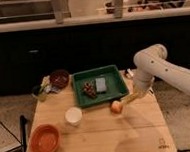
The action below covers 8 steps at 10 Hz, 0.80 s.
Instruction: Place banana in red bowl
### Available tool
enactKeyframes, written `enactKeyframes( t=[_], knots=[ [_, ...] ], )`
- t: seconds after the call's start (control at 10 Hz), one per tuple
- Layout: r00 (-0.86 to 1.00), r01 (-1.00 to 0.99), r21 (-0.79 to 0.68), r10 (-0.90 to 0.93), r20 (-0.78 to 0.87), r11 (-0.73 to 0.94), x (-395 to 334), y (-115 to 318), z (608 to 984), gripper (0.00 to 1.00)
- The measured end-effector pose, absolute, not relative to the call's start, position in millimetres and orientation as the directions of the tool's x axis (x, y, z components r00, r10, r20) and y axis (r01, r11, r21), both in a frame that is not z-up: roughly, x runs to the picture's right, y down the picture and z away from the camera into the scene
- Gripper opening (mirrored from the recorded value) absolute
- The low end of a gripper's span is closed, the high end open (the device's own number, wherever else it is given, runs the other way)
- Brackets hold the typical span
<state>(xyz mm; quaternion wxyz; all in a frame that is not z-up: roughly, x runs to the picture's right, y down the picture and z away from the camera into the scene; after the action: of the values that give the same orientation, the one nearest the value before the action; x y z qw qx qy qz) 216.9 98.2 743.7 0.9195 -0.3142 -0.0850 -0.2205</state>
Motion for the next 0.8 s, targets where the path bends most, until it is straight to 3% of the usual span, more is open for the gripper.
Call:
enactKeyframes(
  t=[0.8],
  knots=[
    [0.705, 0.707, -0.445, -0.488, 0.515, 0.550, 106, 105, 710, 0.00]
  ],
)
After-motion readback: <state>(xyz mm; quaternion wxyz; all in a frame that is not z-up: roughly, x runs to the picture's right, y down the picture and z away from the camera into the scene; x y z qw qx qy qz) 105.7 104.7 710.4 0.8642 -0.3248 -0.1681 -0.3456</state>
